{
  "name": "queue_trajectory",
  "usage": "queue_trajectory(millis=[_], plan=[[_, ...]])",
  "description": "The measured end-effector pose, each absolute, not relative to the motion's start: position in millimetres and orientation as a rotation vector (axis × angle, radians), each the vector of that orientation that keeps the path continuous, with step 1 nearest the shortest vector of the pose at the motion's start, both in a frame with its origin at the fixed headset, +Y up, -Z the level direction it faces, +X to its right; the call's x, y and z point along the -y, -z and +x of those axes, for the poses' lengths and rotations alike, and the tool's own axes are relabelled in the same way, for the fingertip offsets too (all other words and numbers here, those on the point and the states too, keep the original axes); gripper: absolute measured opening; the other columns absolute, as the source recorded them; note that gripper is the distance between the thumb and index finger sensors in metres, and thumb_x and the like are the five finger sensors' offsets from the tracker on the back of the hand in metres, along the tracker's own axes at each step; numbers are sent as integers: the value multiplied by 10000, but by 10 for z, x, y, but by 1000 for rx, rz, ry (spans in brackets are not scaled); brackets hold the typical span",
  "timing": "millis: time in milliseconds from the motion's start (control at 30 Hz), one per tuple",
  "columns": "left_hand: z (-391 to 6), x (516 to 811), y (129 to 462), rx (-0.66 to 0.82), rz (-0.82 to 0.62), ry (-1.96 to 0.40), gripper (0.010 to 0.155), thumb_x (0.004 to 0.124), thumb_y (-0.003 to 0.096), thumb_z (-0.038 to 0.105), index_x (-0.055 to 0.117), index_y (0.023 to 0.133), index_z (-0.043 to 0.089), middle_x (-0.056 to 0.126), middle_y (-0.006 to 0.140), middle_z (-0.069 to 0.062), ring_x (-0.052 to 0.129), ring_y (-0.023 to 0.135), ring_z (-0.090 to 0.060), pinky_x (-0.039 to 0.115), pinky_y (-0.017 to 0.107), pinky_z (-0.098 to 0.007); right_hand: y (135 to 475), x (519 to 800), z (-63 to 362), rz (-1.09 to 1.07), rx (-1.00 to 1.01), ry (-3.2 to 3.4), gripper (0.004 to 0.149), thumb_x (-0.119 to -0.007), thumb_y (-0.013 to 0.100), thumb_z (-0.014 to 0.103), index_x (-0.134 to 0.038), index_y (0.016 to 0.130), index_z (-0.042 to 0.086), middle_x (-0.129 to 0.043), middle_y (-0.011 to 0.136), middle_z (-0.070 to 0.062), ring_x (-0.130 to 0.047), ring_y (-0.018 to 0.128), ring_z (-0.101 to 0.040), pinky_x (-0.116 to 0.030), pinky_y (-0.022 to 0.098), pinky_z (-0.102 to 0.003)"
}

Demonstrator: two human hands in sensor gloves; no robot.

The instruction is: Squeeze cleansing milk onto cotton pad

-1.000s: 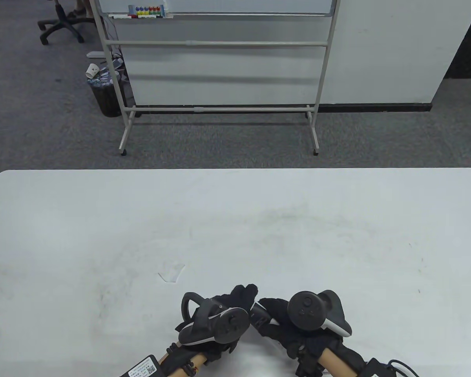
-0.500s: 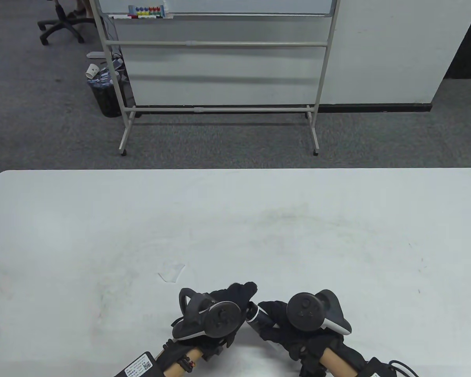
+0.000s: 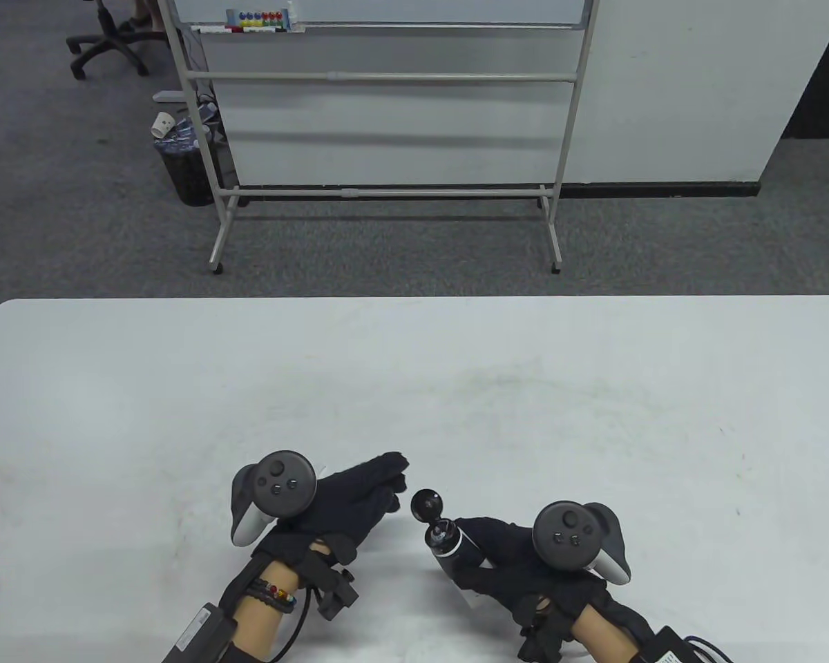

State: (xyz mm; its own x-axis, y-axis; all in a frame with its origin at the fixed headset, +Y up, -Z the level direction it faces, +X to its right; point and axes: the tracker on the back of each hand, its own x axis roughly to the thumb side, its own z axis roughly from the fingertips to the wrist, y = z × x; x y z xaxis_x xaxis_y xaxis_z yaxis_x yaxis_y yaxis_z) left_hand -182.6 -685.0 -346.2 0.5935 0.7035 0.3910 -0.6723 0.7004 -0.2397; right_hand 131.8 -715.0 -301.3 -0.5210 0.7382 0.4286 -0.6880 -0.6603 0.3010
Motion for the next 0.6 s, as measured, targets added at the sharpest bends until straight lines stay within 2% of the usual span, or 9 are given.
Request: queue_trajectory(millis=[133, 233, 400, 500, 600], plan=[[-2057, 6791, 3539, 305, 47, -491, 613, 704, 510, 505, 635, 1059, 242, 765, 1089, -113, 895, 931, -334, 797, 621, -559, 3067, 7108, 1453, 600, -51, -2177, 670, -874, 367, 460, -705, 964, 208, -887, 809, -18, -1019, 584, -211, -862, 458, -391], [-2167, 6817, 3639, 145, 27, -330, 620, 730, 503, 504, 639, 1058, 242, 737, 1106, -110, 859, 956, -342, 782, 638, -551, 3081, 7085, 1525, 569, -23, -2175, 672, -877, 368, 458, -704, 966, 204, -885, 812, -23, -1017, 587, -219, -859, 460, -396], [-2384, 6911, 3956, -77, -54, -201, 640, 788, 487, 483, 647, 1050, 212, 729, 1090, -129, 835, 933, -358, 774, 639, -520, 3094, 7035, 1584, 556, 21, -2186, 676, -878, 367, 460, -704, 967, 203, -887, 811, -24, -1018, 588, -218, -860, 460, -396], [-2489, 7030, 4123, -211, -175, -111, 658, 804, 481, 492, 648, 1049, 198, 741, 1068, -138, 842, 905, -357, 782, 628, -498, 3093, 7029, 1594, 553, 25, -2193, 677, -879, 367, 460, -706, 967, 199, -886, 813, -26, -1017, 590, -221, -858, 461, -399], [-2535, 7176, 4201, -284, -257, -92, 673, 817, 472, 512, 658, 1042, 191, 767, 1041, -133, 866, 865, -341, 805, 600, -466, 3097, 7028, 1596, 557, 28, -2206, 679, -879, 367, 461, -704, 969, 201, -887, 812, -27, -1017, 591, -220, -859, 461, -399]])
